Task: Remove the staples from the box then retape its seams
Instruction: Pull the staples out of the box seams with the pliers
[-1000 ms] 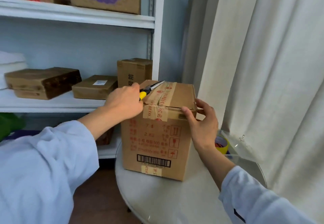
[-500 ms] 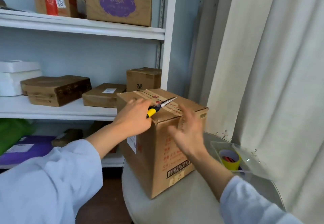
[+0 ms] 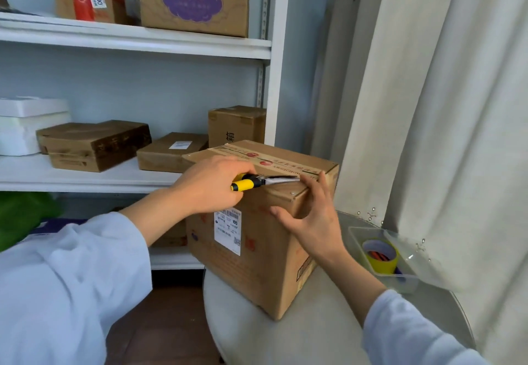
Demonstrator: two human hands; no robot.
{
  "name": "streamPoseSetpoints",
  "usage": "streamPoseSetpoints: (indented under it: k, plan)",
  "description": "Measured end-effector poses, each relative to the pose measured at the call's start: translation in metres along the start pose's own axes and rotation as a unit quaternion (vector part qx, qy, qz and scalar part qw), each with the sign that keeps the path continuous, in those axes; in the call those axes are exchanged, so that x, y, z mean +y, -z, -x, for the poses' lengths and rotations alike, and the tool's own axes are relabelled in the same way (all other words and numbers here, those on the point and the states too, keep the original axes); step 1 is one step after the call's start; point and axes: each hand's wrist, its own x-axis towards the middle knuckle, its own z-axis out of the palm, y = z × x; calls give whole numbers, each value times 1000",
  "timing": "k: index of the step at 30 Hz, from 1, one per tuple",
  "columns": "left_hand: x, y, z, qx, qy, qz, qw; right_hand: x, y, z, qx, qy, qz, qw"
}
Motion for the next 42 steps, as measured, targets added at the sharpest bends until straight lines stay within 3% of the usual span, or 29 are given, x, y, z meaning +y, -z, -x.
streamPoseSetpoints:
  k: [6, 22, 34, 42]
  plan:
    - [-1, 1, -12, -28, -80, -72, 994, 26, 30, -13, -73, 19, -47, 996]
    - [14, 13, -39, -63, -182, -193, 962, 35, 27, -15, -84, 16, -76, 993]
    - [29, 3, -37, -24, -158, -203, 966, 47, 45, -33, -155, 24, -118, 981]
    - [86, -21, -27, -6, 16, -232, 973, 54, 57, -39, -123, 9, -167, 978]
